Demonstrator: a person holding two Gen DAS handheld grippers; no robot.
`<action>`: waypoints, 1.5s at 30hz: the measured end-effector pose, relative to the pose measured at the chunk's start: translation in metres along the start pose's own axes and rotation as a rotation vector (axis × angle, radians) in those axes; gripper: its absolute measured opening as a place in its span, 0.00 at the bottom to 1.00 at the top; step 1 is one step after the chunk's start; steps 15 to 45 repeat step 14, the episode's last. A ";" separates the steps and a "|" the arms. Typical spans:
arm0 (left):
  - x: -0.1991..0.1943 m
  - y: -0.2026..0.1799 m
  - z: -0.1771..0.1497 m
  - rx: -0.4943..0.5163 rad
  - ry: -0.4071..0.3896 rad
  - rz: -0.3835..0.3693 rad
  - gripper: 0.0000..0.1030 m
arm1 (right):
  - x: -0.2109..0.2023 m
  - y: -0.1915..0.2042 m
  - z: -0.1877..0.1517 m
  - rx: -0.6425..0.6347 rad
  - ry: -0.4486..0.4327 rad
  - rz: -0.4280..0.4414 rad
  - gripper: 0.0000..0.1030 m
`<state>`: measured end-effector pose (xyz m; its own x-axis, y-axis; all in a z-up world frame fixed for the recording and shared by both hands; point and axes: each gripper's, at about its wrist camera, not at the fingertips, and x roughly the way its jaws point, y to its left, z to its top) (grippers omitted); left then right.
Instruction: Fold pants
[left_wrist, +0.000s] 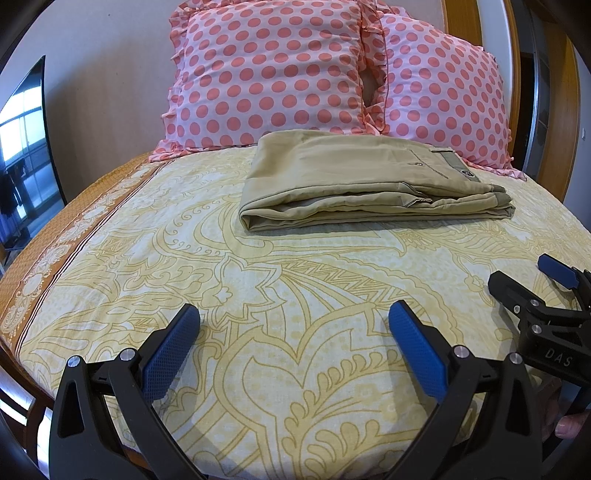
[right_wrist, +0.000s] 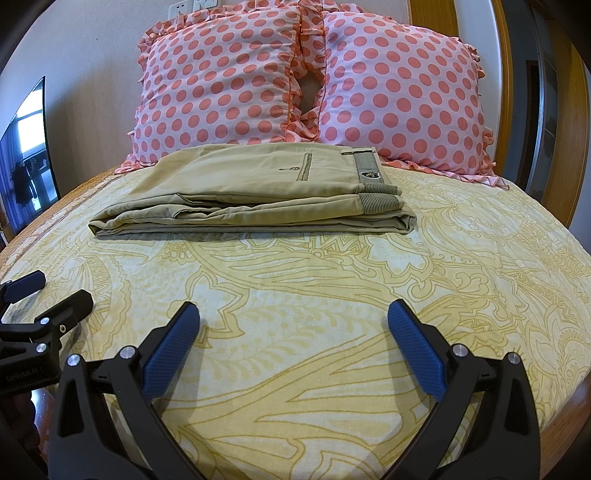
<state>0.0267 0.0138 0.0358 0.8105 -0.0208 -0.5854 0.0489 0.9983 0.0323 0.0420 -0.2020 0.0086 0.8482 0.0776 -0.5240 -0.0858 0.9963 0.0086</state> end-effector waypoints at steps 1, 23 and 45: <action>0.000 0.000 0.000 0.000 0.000 0.000 0.99 | 0.000 0.000 0.000 0.000 0.000 0.000 0.98; 0.002 0.001 -0.002 0.000 0.001 -0.001 0.99 | 0.000 -0.001 0.000 -0.001 -0.001 0.001 0.98; 0.002 0.001 -0.002 0.000 0.001 -0.001 0.99 | 0.000 -0.001 0.000 -0.001 -0.001 0.001 0.98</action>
